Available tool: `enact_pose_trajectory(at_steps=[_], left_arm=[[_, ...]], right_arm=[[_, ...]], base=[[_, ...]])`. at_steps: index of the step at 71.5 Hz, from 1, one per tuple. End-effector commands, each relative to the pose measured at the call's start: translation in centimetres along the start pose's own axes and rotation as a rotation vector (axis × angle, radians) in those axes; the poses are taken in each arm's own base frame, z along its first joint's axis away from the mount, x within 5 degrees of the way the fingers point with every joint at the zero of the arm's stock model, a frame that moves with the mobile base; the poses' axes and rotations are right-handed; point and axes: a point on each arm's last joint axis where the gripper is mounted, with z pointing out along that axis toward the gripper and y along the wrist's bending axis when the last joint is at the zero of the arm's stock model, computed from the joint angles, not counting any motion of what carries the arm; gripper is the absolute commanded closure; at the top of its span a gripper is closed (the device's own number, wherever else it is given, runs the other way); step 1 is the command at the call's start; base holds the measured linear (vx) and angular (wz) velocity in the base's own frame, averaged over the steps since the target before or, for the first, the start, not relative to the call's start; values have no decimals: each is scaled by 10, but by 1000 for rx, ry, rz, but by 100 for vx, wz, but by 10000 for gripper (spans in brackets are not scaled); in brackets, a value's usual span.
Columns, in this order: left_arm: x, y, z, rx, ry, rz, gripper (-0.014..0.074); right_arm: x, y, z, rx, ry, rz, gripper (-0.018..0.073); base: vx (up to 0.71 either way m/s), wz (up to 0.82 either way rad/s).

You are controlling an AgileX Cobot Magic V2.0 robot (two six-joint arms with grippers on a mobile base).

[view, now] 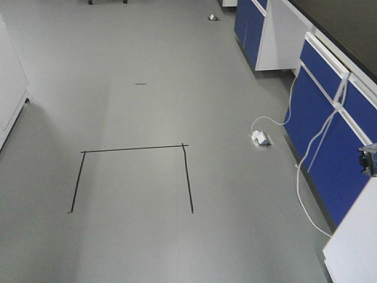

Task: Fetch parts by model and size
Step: 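Drive the base to the bench with the red tray, holding both buttons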

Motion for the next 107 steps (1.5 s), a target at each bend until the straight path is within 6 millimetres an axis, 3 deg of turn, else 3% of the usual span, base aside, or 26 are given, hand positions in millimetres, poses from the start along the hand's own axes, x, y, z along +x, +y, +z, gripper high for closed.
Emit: enact_pose_trajectory(at_steps=[1, 107], left_arm=[[-13, -2, 0, 19, -78, -7, 603], [-13, -2, 0, 19, -78, -7, 603]], right_arm=[[-17, 0, -1, 1, -107, -15, 564], [-17, 0, -1, 1, -107, -15, 564]], base=[[27, 16], [51, 6]])
